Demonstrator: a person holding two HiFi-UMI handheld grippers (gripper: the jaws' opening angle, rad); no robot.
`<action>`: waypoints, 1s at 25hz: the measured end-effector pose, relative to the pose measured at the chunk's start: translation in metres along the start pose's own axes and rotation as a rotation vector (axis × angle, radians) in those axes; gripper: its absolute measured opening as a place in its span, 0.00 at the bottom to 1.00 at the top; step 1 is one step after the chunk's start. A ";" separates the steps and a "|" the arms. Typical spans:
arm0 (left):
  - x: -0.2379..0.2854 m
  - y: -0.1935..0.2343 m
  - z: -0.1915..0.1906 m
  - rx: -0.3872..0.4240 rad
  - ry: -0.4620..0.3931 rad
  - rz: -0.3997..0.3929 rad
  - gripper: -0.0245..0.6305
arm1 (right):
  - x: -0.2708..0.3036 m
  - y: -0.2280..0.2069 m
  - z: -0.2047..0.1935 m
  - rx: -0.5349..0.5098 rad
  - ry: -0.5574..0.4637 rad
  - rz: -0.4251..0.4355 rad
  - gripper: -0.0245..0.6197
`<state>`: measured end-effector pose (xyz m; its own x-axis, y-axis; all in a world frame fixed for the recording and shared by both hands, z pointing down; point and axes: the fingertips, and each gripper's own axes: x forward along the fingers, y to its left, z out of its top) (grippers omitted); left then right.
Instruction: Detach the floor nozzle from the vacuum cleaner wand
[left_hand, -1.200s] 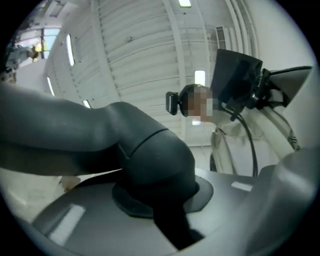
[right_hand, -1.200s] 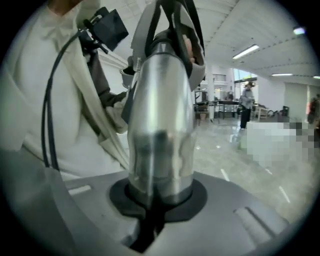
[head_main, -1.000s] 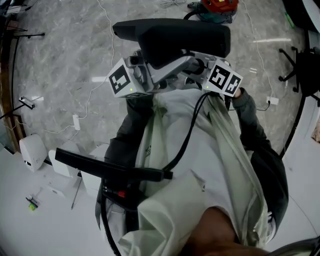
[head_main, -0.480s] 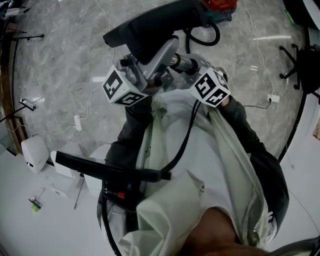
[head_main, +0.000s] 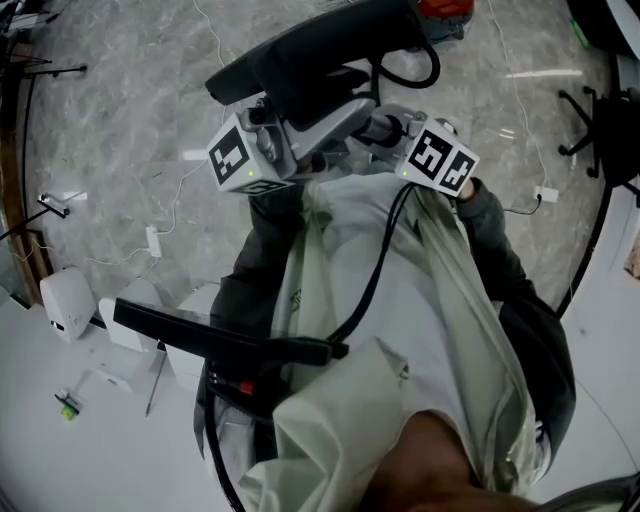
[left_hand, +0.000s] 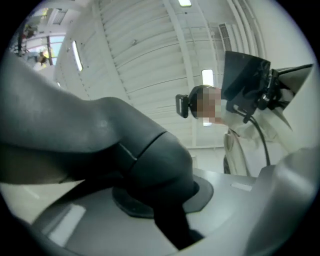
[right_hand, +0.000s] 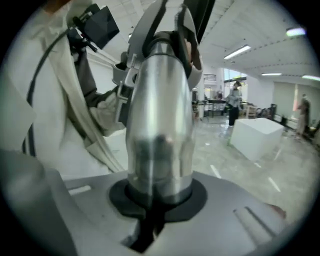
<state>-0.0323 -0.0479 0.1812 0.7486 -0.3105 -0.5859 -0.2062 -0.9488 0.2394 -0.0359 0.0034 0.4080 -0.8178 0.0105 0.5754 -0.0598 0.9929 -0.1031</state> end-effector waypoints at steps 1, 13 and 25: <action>-0.001 0.010 0.001 -0.008 -0.001 0.072 0.15 | 0.000 -0.008 -0.001 0.019 0.015 -0.098 0.10; -0.012 0.012 0.006 -0.006 -0.025 0.154 0.16 | 0.002 -0.003 0.002 -0.018 0.020 -0.110 0.10; -0.021 0.042 0.002 -0.048 -0.020 0.396 0.16 | 0.002 -0.020 -0.005 0.050 0.078 -0.313 0.10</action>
<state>-0.0577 -0.0814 0.2016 0.6043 -0.6533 -0.4561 -0.4461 -0.7517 0.4857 -0.0330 -0.0159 0.4153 -0.7092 -0.2832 0.6457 -0.3307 0.9424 0.0502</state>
